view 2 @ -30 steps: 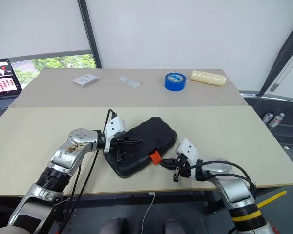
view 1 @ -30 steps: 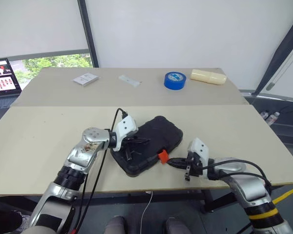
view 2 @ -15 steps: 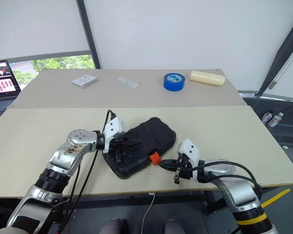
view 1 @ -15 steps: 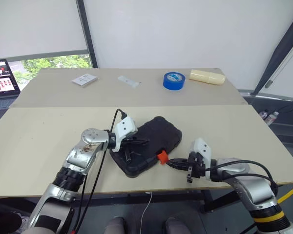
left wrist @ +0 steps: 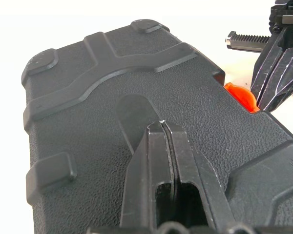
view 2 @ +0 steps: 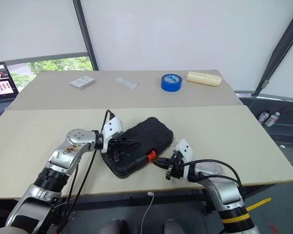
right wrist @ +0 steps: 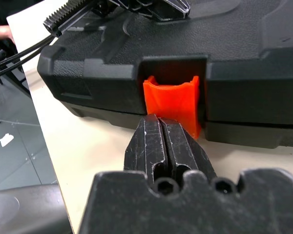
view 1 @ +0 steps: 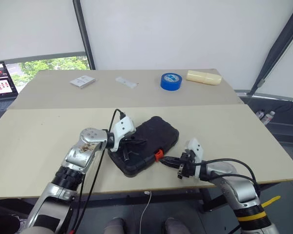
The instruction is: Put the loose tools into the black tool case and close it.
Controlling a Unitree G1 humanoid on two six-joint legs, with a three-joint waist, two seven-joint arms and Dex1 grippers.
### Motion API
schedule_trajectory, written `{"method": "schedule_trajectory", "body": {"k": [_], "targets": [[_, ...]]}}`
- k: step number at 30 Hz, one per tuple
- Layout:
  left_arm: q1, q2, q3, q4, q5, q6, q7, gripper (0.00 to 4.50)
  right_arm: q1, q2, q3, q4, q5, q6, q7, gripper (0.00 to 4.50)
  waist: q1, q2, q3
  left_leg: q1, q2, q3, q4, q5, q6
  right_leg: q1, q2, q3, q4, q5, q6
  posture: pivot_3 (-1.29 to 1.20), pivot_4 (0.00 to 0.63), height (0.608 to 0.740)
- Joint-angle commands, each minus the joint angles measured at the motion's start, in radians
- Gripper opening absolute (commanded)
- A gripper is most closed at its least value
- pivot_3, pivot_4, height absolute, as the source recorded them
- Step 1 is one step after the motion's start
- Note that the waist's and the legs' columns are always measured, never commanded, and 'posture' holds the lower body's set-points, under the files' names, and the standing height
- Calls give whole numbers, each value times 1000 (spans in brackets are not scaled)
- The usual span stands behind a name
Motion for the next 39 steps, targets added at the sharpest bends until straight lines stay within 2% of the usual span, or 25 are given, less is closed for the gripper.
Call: {"method": "schedule_trajectory", "body": {"k": [1,9,19,39], "targets": [[48,-19,-64,53,33,19,-13,43,-35,30,1,0,-3,-41,-23,0,0,0,-1,0,0,0,0,-1,-1,0,0,0,0,0,0,0,150,740],[64,-24,-58,51,42,8,-5,43,-57,0,46,15,-48,32,-38,0,-13,4,-4,2,0,-1,-1,-2,-4,0,1,0,0,1,-1,0,150,740],[70,-27,-59,57,50,14,4,43,-55,9,7,1,-37,20,-79,0,-11,4,-4,0,0,-1,-1,-2,-4,-1,0,0,0,1,-1,0,150,740],[125,-26,-105,119,80,13,-10,43,-202,77,44,94,-64,3,-85,0,-22,7,-6,1,0,-1,-3,-3,-4,-1,0,0,-1,0,-2,0,150,740]]}}
